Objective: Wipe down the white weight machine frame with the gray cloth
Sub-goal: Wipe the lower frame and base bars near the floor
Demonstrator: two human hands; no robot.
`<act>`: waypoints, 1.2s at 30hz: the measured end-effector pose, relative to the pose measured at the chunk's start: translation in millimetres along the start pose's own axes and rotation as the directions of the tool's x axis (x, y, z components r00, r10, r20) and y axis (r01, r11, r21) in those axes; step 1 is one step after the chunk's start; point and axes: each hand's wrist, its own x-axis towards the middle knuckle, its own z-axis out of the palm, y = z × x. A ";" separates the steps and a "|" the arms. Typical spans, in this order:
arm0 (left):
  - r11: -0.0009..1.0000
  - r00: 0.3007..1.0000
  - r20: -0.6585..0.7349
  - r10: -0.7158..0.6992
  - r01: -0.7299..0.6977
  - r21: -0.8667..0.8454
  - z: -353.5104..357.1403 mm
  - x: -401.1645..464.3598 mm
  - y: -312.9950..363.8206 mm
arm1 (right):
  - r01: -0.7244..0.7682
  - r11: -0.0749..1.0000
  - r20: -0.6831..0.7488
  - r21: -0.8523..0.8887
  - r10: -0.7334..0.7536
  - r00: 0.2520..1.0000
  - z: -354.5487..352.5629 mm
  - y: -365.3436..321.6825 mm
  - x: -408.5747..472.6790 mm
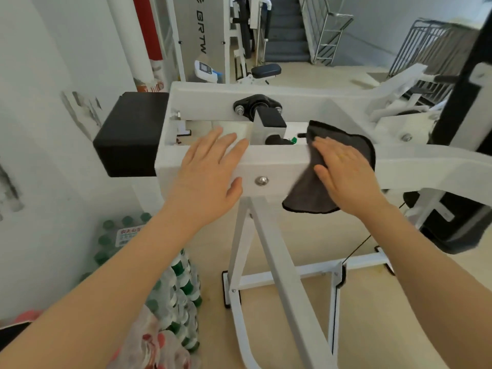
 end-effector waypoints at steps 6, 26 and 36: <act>0.999 0.996 0.078 0.032 -0.035 0.036 15.2 17.7 37.8 | -0.160 0.987 -0.009 0.009 0.160 0.987 0.1 29.7 -8.6; 0.990 0.995 -0.001 -0.096 0.095 0.100 45.1 27.0 76.2 | -0.171 0.975 -0.102 0.141 0.186 0.977 1.1 88.1 -22.9; 0.996 0.996 0.023 -0.085 0.084 0.034 31.5 40.3 62.9 | 0.185 0.971 -0.076 0.149 -0.175 0.982 15.7 -30.4 11.4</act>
